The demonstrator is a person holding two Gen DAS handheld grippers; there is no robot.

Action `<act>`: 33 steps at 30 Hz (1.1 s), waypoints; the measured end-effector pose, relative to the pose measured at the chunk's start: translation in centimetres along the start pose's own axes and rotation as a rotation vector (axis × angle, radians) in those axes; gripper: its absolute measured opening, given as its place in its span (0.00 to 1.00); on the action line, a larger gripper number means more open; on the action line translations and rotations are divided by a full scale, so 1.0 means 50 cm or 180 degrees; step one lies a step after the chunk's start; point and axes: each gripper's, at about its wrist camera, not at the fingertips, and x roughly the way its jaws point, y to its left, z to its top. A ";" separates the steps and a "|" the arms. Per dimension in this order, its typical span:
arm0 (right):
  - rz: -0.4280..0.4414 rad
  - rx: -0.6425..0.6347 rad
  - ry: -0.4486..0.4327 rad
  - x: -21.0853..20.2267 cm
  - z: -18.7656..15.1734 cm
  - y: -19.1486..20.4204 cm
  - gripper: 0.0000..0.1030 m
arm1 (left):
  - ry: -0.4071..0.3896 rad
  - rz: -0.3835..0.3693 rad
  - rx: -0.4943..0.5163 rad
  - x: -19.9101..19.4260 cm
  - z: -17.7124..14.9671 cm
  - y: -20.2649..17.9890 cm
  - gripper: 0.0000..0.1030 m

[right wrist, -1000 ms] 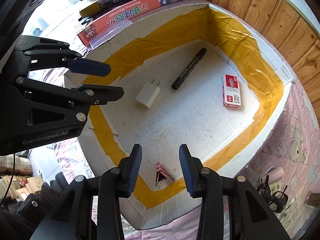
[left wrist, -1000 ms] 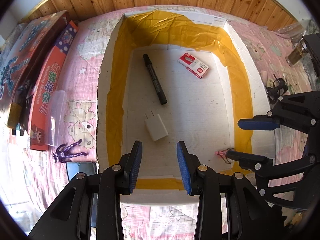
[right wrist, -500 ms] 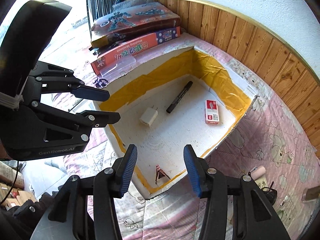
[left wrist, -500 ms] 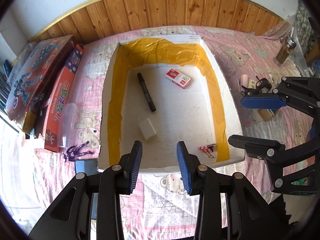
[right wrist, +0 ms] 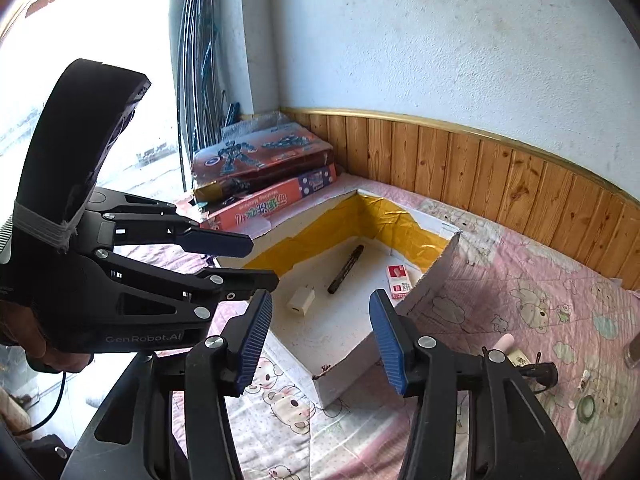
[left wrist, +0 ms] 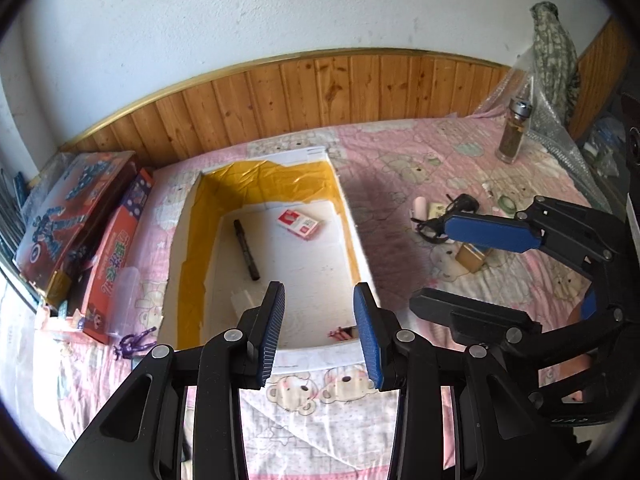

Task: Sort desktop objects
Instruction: 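Move both open tools back toward the remaining objects on the bedspread, then grasp the black glasses with the left tool while the right tool grasps the gold tin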

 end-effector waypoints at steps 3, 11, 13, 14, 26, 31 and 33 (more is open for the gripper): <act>-0.0117 0.0224 -0.0206 -0.034 -0.035 -0.029 0.52 | 0.0023 -0.0158 0.0035 0.008 0.003 -0.050 0.38; -0.0796 0.0845 -0.0401 -0.093 -0.155 -0.179 0.62 | 0.0288 -0.0520 0.0028 0.117 0.034 -0.165 0.40; -0.0937 0.0965 -0.0286 -0.085 -0.184 -0.223 0.62 | 0.0337 -0.0598 0.0091 0.147 0.046 -0.199 0.40; -0.0992 0.1015 -0.0219 -0.078 -0.198 -0.245 0.63 | 0.0359 -0.0621 0.0133 0.163 0.053 -0.217 0.40; -0.1209 0.1006 0.0610 0.099 -0.292 -0.421 0.77 | 0.0660 -0.0598 0.0458 0.394 0.153 -0.335 0.41; -0.1012 0.1072 0.0748 0.142 -0.304 -0.472 0.48 | 0.0870 -0.0572 0.0501 0.496 0.173 -0.348 0.41; -0.0952 0.1128 0.0749 0.134 -0.307 -0.483 0.48 | 0.0924 -0.0602 0.0518 0.526 0.175 -0.359 0.41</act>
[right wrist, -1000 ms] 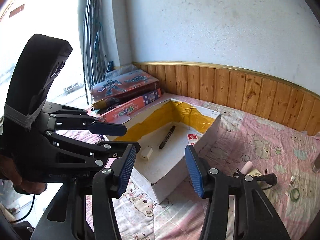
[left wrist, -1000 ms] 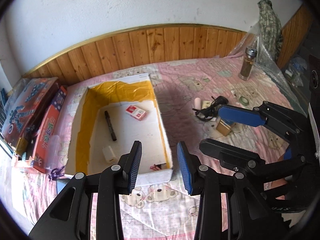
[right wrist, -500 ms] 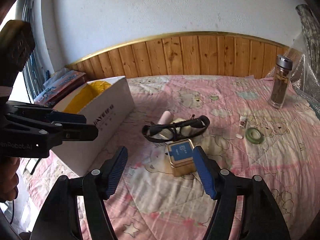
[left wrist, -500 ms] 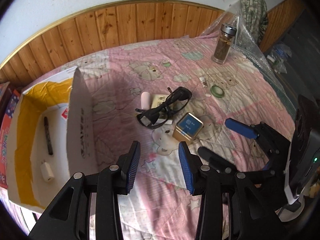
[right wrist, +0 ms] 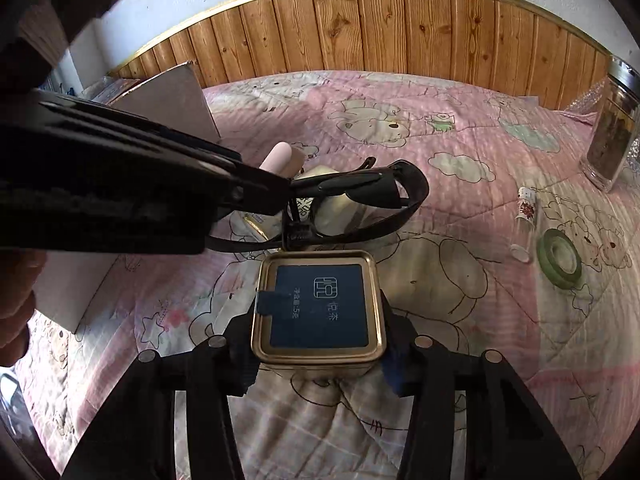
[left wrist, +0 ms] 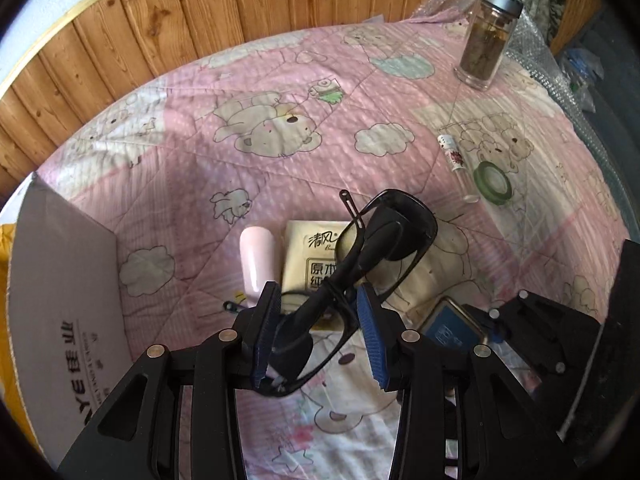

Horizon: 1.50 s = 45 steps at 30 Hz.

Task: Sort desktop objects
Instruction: 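Grasp the black glasses with the left tool while the right tool grasps the gold tin, then carry the glasses and gold tin with both tools over the cardboard box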

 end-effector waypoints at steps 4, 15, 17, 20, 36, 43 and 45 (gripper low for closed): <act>0.0142 0.0195 0.0023 -0.021 -0.013 -0.036 0.48 | 0.0049 -0.0057 0.0011 0.051 0.014 -0.013 0.46; 0.0437 0.0720 -0.0080 -0.050 -0.039 -0.087 0.48 | -0.0083 -0.0088 -0.0068 0.042 0.050 -0.024 0.18; 0.0433 0.0800 -0.0112 -0.061 -0.037 -0.093 0.48 | -0.0106 -0.0084 -0.0077 0.025 0.046 -0.028 0.18; 0.0426 0.0865 -0.0182 -0.089 -0.038 -0.092 0.48 | -0.0180 -0.0098 -0.0109 -0.010 0.034 -0.033 0.17; 0.0202 0.0878 -0.0396 -0.228 -0.103 -0.019 0.48 | -0.0367 -0.0312 -0.0467 -0.180 -0.159 -0.056 0.17; 0.0149 0.0720 -0.0406 -0.269 -0.131 0.045 0.48 | -0.0417 -0.0405 -0.0627 -0.233 -0.261 -0.056 0.17; 0.0142 0.0674 -0.0419 -0.282 -0.137 0.066 0.48 | -0.0430 -0.0432 -0.0671 -0.248 -0.286 -0.052 0.17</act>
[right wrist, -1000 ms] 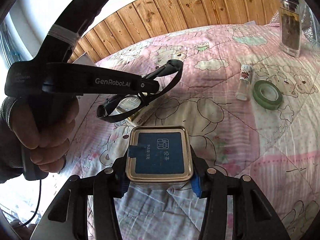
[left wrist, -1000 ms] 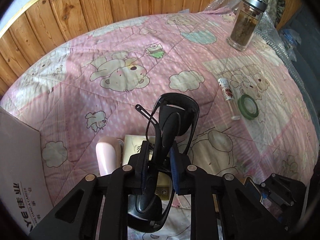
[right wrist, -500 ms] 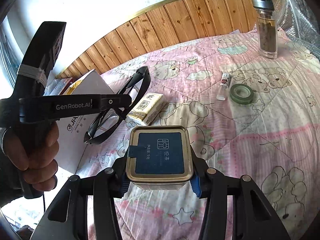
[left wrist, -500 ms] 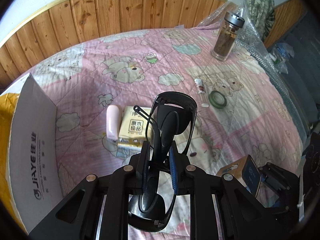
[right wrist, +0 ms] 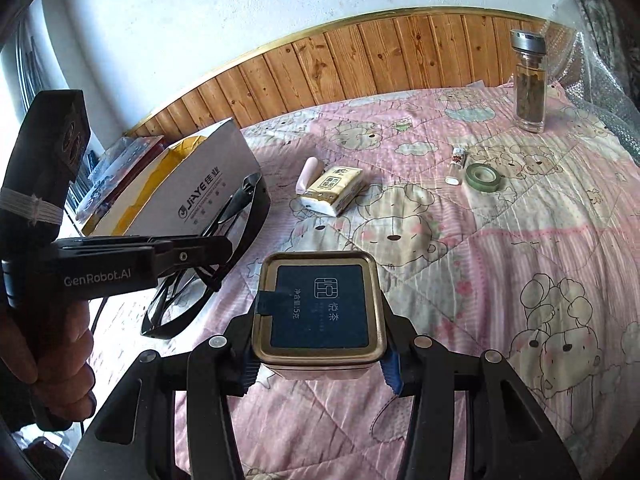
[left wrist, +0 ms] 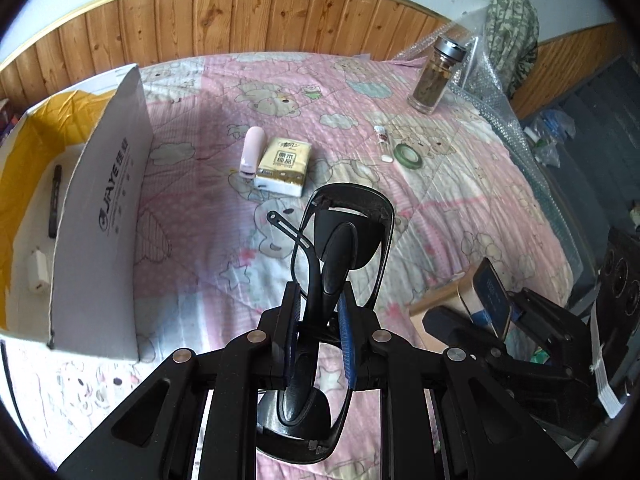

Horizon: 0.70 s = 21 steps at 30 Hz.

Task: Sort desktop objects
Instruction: 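Carry the glasses and gold tin with both tools over the cardboard box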

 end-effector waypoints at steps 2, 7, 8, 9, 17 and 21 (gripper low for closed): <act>-0.0003 -0.0037 -0.0024 -0.012 -0.004 0.019 0.48 | -0.0025 -0.0011 -0.0025 -0.020 -0.018 0.006 0.17; -0.0001 -0.0108 -0.0092 -0.036 -0.009 0.061 0.48 | -0.0111 0.0008 -0.0064 -0.071 -0.047 0.030 0.17; 0.0003 -0.0122 -0.0103 -0.041 -0.010 0.070 0.48 | -0.0138 0.0021 -0.0072 -0.081 -0.051 0.034 0.17; 0.0007 -0.0145 -0.0112 -0.044 -0.010 0.080 0.48 | -0.0167 0.0042 -0.0079 -0.091 -0.054 0.040 0.17; 0.0069 -0.0426 -0.0168 -0.067 -0.009 0.166 0.48 | -0.0387 0.0200 -0.0162 -0.168 -0.074 0.082 0.17; 0.0097 -0.0583 -0.0219 -0.079 0.000 0.206 0.48 | -0.0487 0.0295 -0.0197 -0.198 -0.084 0.100 0.17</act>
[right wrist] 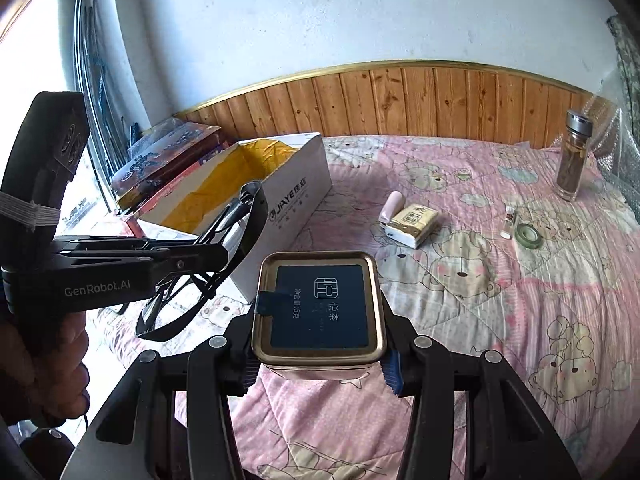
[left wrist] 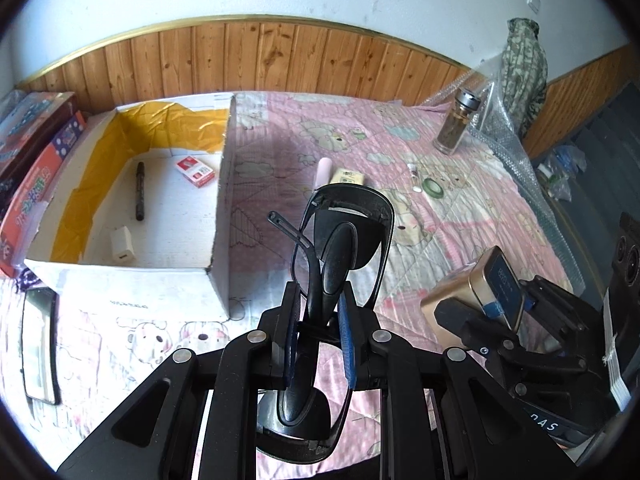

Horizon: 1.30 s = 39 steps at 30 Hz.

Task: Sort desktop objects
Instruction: 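Carry the glasses and gold tin with both tools over the cardboard box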

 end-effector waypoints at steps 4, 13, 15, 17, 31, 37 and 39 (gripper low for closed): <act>0.0028 -0.0117 -0.0061 -0.010 0.019 0.032 0.48 | -0.0111 0.0120 -0.0022 -0.027 -0.001 0.019 0.17; 0.0132 -0.0332 -0.0154 -0.023 0.059 0.089 0.48 | -0.0285 0.0233 -0.0080 -0.082 0.011 0.062 0.17; 0.0167 -0.0380 -0.0169 -0.023 0.067 0.103 0.48 | -0.0311 0.0238 -0.0104 -0.091 0.011 0.070 0.17; 0.0197 -0.0429 -0.0180 -0.022 0.075 0.117 0.48 | -0.0330 0.0242 -0.0136 -0.100 0.012 0.081 0.17; 0.0409 -0.0489 -0.0075 0.024 0.145 0.178 0.48 | -0.0512 0.0098 -0.0310 -0.153 0.069 0.153 0.17; 0.0441 -0.0513 -0.0156 0.026 0.179 0.199 0.48 | -0.0547 0.0168 -0.0423 -0.160 0.096 0.202 0.17; 0.0463 -0.0527 -0.0162 0.029 0.190 0.205 0.48 | -0.0555 0.0196 -0.0468 -0.163 0.098 0.219 0.17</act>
